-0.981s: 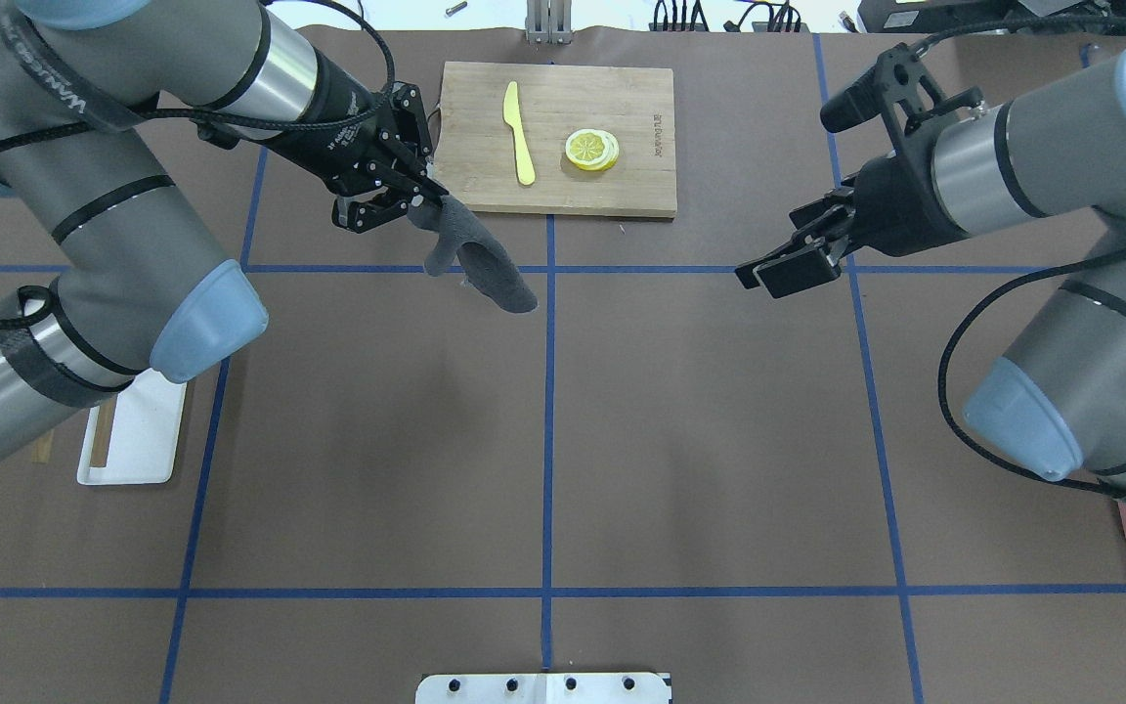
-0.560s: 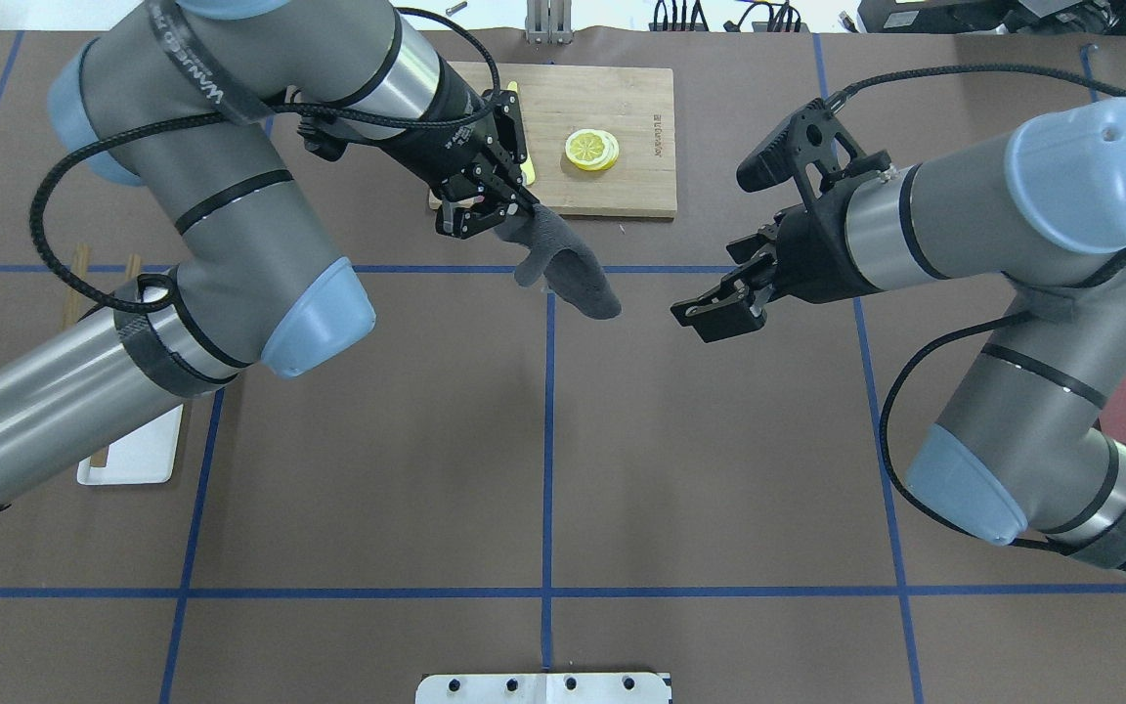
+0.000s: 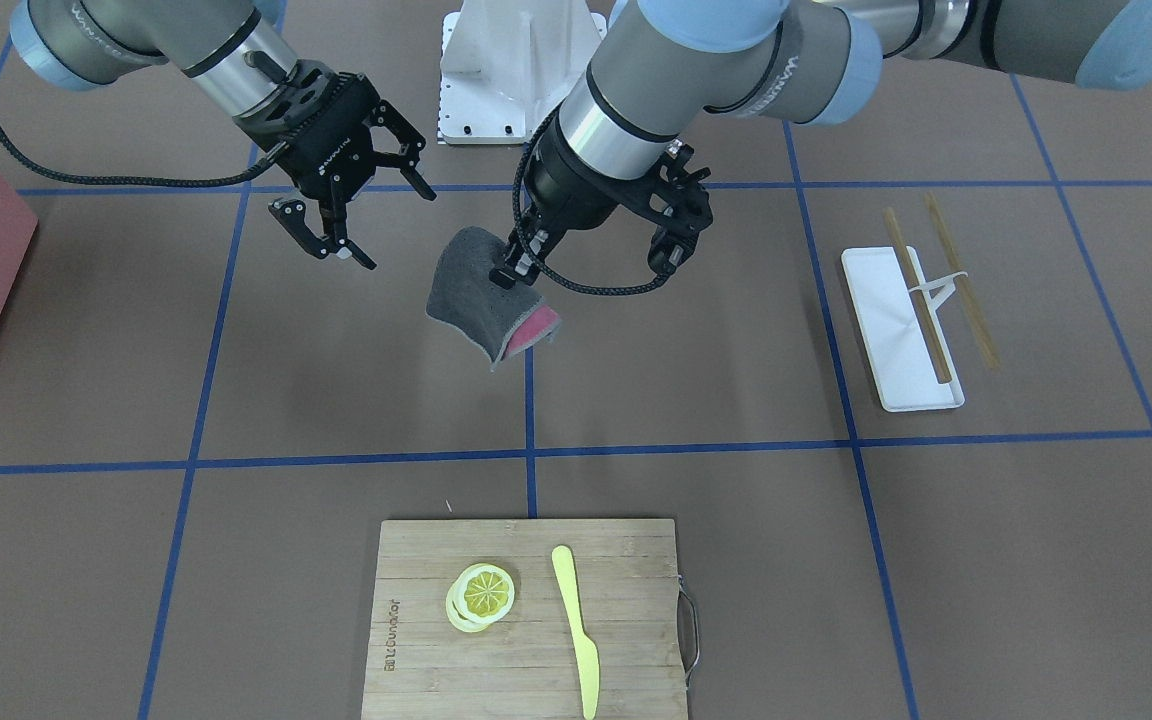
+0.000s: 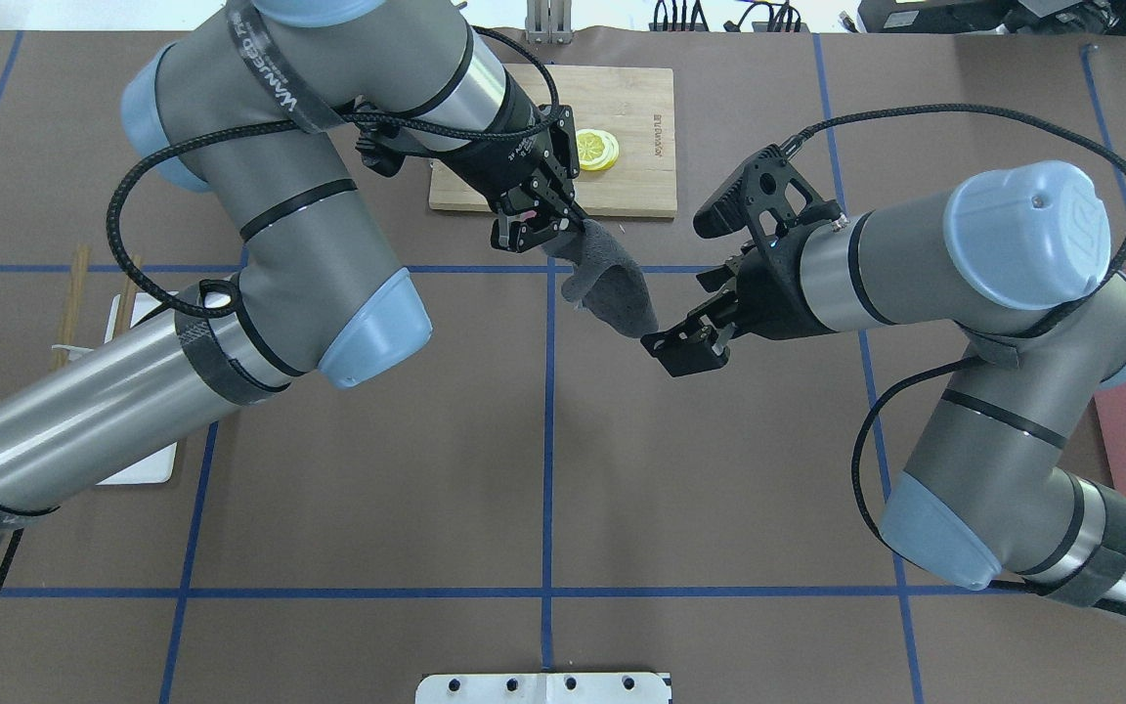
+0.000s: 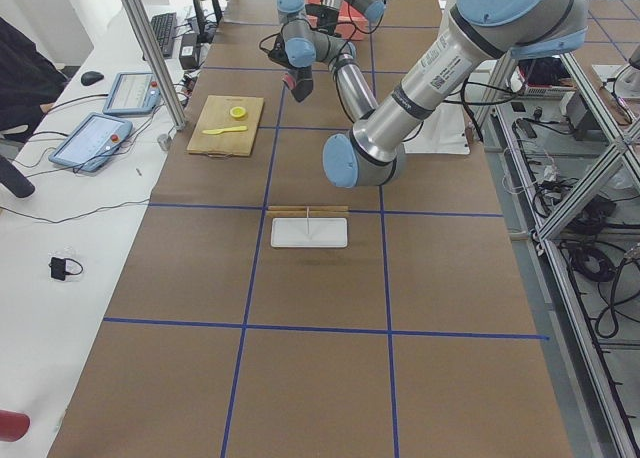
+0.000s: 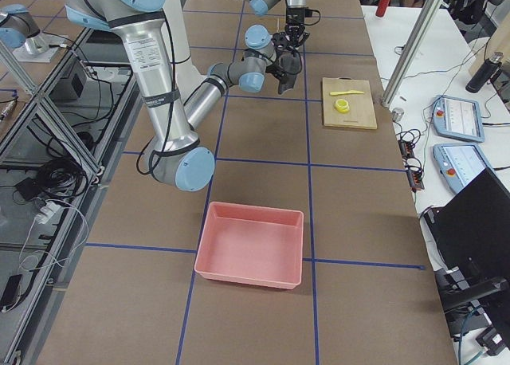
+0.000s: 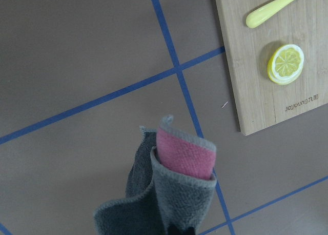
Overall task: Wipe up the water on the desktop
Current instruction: 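Carry the cloth toward the right gripper while the right gripper reaches to meet it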
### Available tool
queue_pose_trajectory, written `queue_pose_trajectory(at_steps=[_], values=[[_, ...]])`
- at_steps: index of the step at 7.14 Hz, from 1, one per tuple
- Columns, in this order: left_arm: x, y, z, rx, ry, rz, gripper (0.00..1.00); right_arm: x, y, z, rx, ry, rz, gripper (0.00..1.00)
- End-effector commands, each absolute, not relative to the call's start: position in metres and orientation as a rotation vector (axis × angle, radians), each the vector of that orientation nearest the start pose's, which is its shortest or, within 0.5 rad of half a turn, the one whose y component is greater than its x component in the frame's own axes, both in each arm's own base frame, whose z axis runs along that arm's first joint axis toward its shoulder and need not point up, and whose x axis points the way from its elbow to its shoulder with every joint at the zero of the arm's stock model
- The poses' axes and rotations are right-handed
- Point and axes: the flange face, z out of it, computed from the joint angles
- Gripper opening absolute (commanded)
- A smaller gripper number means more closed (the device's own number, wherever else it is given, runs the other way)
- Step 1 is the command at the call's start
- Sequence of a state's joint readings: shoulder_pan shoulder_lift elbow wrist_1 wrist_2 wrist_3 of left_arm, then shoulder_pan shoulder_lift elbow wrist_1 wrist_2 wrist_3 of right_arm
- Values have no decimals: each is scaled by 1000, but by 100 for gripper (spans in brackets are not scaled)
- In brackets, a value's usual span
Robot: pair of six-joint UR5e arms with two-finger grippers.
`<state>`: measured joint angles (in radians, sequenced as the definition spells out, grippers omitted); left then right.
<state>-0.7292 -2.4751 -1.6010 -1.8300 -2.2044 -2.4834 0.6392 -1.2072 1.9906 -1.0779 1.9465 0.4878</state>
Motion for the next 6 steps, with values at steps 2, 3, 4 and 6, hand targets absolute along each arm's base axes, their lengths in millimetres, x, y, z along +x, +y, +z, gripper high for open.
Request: queue_pose_trajectory(at_steps=[2,3,4,6], values=[[475,-485,36,-721,1142,-993,0,-383,-402,216,758,-1082,-619,98],[477,-483,36,-723,1140,-990,0,-385,-401,215,756,-1084,-620,88],[478,-482,36,-724,1139,-988,0,-385,-401,215,756,-1084,-620,67],[481,-480,37,-727,1135,-985,0,-385,-401,215,747,-1092,-607,44]])
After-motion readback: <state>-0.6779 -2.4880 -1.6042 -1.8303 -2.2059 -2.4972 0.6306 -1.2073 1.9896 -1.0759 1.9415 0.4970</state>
